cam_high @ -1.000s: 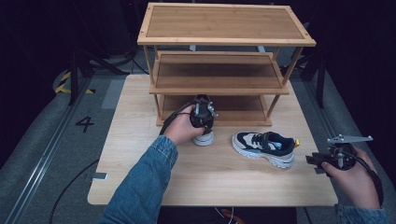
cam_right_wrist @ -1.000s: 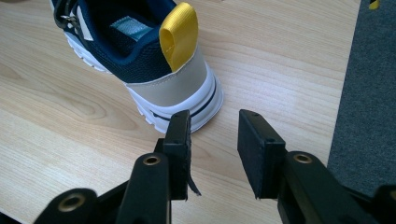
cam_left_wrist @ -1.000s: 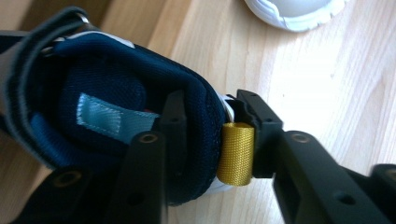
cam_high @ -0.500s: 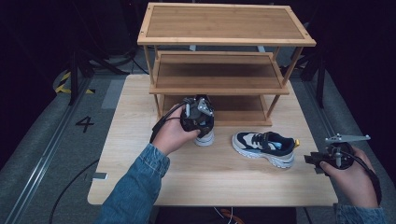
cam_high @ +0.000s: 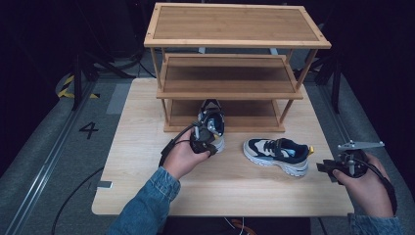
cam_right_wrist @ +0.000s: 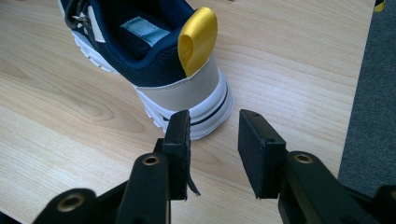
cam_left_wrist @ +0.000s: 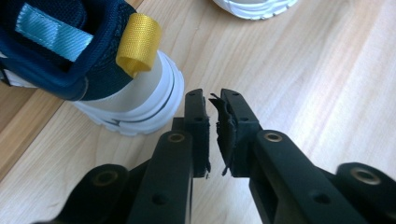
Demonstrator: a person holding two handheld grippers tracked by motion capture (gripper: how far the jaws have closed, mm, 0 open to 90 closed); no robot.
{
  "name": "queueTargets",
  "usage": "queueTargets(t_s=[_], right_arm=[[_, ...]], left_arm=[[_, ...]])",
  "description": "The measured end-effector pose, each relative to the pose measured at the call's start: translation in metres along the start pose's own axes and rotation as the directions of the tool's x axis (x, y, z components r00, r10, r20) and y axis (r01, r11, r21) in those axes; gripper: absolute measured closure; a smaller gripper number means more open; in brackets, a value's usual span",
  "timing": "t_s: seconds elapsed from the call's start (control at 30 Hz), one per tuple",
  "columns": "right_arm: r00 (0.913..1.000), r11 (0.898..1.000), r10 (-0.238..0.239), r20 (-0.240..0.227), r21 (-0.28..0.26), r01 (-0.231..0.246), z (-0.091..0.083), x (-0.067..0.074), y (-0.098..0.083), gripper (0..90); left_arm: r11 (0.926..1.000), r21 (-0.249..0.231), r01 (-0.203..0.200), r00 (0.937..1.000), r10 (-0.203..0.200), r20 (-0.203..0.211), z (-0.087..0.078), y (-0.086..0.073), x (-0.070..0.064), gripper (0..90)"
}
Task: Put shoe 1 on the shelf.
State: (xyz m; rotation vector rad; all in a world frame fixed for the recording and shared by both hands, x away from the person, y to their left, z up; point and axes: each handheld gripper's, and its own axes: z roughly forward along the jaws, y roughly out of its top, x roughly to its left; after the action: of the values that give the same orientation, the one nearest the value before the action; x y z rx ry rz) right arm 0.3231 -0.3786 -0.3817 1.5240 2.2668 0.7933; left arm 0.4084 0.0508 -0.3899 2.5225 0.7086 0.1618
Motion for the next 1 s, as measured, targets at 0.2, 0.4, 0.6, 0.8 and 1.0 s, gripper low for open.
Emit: queueTargets(t_s=[0.2,0.4,0.6,0.8,1.0], right_arm=[[0.9999,1.0,0.005,0.01,-0.003,-0.005,-0.002,-0.001,-0.004,64.9],[0.9994,1.0,0.025,0.024,-0.01,-0.024,-0.007,-0.005,-0.011,64.4],[0.999,0.999,0.036,0.026,-0.002,-0.036,-0.006,-0.005,-0.014,64.4],[0.9986,0.999,0.043,0.03,-0.002,-0.043,-0.008,-0.006,-0.015,64.4],[0.9991,0.999,0.034,0.025,-0.003,-0.034,-0.006,-0.005,-0.014,64.4]], left_arm=[[0.9994,-0.01,0.034,0.9984,-0.035,-0.044,0.012,0.001,0.011,83.4],[0.9947,-0.061,0.082,0.9916,-0.088,-0.095,0.014,0.002,0.021,82.8],[0.9907,-0.099,0.094,0.9801,-0.11,-0.166,0.008,0.007,0.026,83.3],[0.9868,-0.094,0.132,0.9817,-0.143,-0.126,0.009,0.014,0.032,84.5],[0.9842,-0.136,0.114,0.9762,-0.136,-0.169,0.009,0.023,0.032,82.4]])
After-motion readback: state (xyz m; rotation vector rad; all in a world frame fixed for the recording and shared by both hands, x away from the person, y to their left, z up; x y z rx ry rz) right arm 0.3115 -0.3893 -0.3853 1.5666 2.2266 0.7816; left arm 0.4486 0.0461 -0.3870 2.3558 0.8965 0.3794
